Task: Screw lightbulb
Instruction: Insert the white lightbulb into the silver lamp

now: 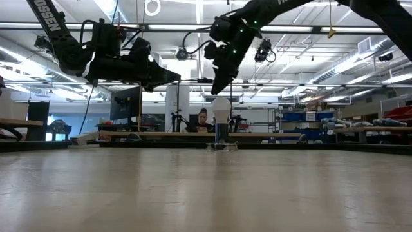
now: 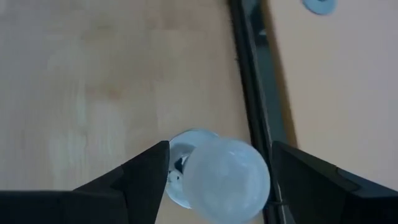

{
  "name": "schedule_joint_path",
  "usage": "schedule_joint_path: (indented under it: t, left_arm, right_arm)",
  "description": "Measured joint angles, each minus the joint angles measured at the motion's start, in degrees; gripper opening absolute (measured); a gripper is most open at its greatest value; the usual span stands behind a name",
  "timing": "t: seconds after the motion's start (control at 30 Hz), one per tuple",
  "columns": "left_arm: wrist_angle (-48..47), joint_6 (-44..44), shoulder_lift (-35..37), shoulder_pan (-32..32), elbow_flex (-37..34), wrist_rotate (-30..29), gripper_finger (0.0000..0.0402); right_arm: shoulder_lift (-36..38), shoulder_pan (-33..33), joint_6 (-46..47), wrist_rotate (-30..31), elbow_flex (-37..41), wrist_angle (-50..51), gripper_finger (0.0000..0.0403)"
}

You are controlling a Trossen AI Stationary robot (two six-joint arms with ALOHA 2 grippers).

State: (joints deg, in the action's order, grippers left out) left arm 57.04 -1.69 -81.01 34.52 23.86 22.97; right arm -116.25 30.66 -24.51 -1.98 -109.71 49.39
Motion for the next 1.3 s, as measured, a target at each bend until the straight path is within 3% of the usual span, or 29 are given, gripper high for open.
schedule_joint_path:
  t: [0.13,0.47,0.6,0.8,0.87,1.3]
  left_arm:
    - [-0.01,0.01,0.0,-0.01,0.0,-0.01,0.0005]
    - [0.0,0.0,0.0,-0.02,0.0,0.01,0.0005]
    - [0.0,0.02,0.0,0.0,0.0,0.01,0.0005]
    - [-0.02,0.01,0.0,-0.01,0.0,0.0,0.0005]
    - [0.0,0.01,0.0,0.0,0.0,0.01,0.0005]
    - [-2.24,0.69,0.02,-0.02,0.0,-2.52,0.0005]
  right_arm:
    - [0.0,1.78,-4.21,-3.56,1.33,0.13,0.0282]
    - [0.24,3.16,-0.89,-4.19,4.96,-2.19,0.0254]
    - [0.28,2.41,8.57,-2.56,5.01,-2.71,0.0235]
    - [0.44,0.61,32.91,4.74,4.96,-0.79,0.0232]
    - [0.44,0.11,35.38,5.21,4.96,-0.72,0.0233]
    - [1.05,-2.22,23.13,9.67,-1.81,0.57,0.0262]
